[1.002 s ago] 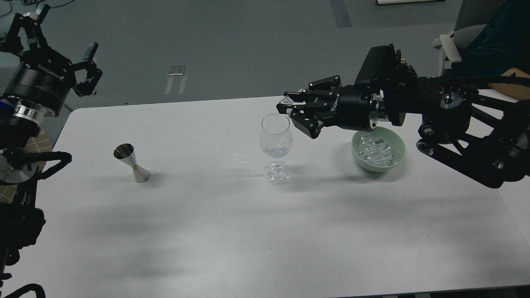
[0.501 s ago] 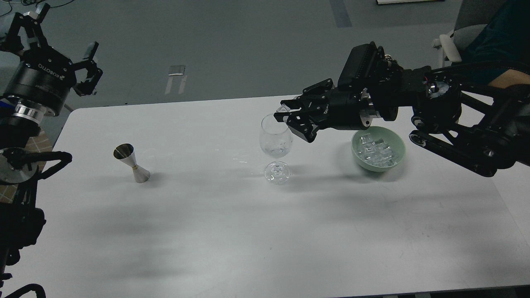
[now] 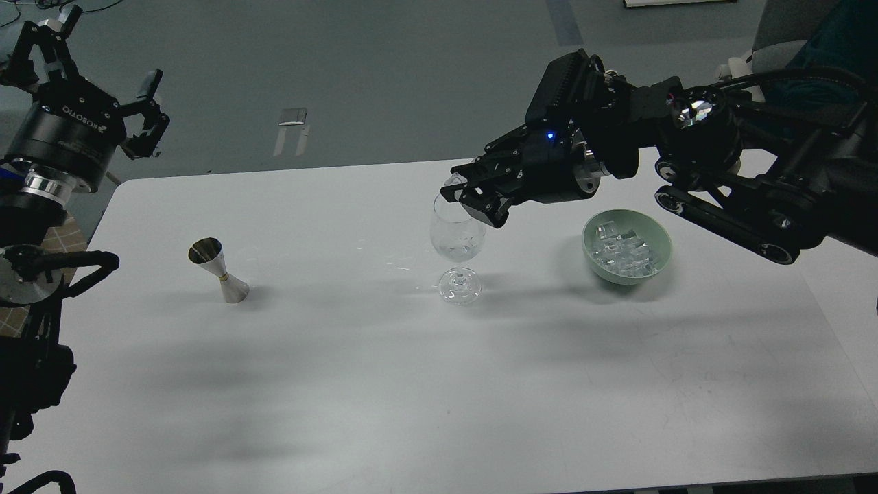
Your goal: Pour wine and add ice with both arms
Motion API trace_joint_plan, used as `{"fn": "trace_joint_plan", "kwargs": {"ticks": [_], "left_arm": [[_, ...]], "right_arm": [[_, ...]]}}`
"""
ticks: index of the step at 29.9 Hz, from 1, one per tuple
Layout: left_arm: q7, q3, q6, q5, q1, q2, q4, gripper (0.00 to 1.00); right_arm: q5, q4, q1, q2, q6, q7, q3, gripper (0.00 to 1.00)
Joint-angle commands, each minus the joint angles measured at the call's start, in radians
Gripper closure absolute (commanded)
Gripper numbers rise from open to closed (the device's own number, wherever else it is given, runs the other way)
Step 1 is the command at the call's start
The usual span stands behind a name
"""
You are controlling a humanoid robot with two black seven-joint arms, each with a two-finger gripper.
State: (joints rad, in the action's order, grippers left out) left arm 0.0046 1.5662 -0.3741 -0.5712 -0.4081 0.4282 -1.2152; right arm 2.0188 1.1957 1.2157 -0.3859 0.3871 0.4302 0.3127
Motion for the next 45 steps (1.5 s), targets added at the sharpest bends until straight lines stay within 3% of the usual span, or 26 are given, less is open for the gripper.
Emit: {"fn": "trace_joint_plan", "kwargs": {"ticks": [1, 13, 21, 23, 28, 42, 45], "left_arm": [[0.000, 0.000, 0.001, 0.001, -0.002, -0.008, -0.001, 0.02], [0.000, 0.000, 0.000, 0.001, -0.003, -0.012, 0.000, 0.02], [0.000, 0.000, 0.000, 0.001, -0.003, -0.011, 0.000, 0.02], [0.000, 0.000, 0.000, 0.001, -0.003, -0.011, 0.000, 0.02], [0.000, 0.002, -0.002, 0.001, -0.003, -0.011, 0.000, 0.02], [0.000, 0.002, -0.002, 0.001, -0.003, -0.006, -0.001, 0.02], [0.000, 0.002, 0.000, 0.001, -0.003, -0.006, 0.000, 0.02]], "right_arm": [[-0.002, -0.001, 0.008, -0.001, 0.015, 0.002, -0.001, 0.88], [0.000, -0.044, 0.021, 0.033, 0.018, 0.009, -0.029, 0.84], [-0.002, -0.042, 0.021, 0.035, 0.015, 0.009, -0.029, 0.71], [-0.002, -0.042, 0.021, 0.033, 0.012, 0.009, -0.027, 0.60], [-0.002, -0.041, 0.021, 0.030, 0.010, 0.009, -0.027, 0.49], [-0.003, -0.051, 0.042, 0.015, -0.004, 0.005, -0.006, 0.45], [-0.006, -0.090, 0.050, 0.007, -0.034, 0.004, 0.049, 0.15]]}}
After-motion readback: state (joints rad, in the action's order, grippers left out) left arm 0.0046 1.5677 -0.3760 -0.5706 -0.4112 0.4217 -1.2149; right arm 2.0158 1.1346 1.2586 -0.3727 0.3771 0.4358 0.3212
